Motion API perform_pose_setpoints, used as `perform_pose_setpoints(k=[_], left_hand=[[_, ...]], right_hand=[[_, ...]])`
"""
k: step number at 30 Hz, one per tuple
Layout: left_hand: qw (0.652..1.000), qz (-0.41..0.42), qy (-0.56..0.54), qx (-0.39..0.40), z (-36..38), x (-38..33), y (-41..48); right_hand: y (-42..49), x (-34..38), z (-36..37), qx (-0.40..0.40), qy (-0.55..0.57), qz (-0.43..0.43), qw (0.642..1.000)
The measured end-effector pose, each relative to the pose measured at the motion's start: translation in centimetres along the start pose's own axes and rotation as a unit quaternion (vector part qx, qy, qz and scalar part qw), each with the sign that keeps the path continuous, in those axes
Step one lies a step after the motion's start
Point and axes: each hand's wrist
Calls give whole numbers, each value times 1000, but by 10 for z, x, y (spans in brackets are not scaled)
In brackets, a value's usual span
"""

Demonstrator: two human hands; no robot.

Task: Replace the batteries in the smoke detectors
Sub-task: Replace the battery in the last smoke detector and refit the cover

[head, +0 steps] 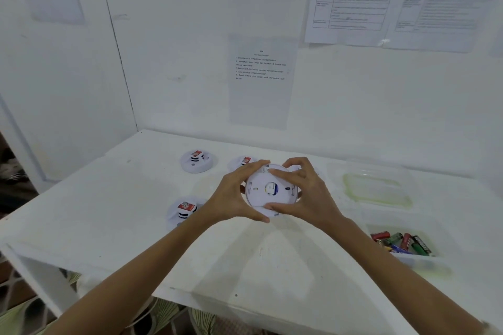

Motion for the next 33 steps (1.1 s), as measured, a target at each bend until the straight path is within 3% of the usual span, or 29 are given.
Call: perform_pose_setpoints(k=[3,6,18,21,26,33], left_hand=[[1000,4,-2,-17,-2,0,3],[1000,13,-8,-27,-2,-1,8],[998,56,-13,-39,5,1,4],[998,50,-10,-35,5,3,3],[999,34,9,-13,3,6,2],[998,24,41,33,5,9,-2]], right_hand=[[5,0,0,-22,-113,-92,989],[7,-5,2,-8,-124,-147,981],[4,-5,6,-39,-126,-175,976],[5,-1,3,7,-131,-146,981],[18,-1,-11,174,-117,-114,971],[8,3,-5,185,-112,-99,971]])
Point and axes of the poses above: each hand's wrist, its own y-axis towards the middle knuckle, its own z-axis out of the palm, x = y × z, and after that the axes turned 15 degrees about -x, right-handed
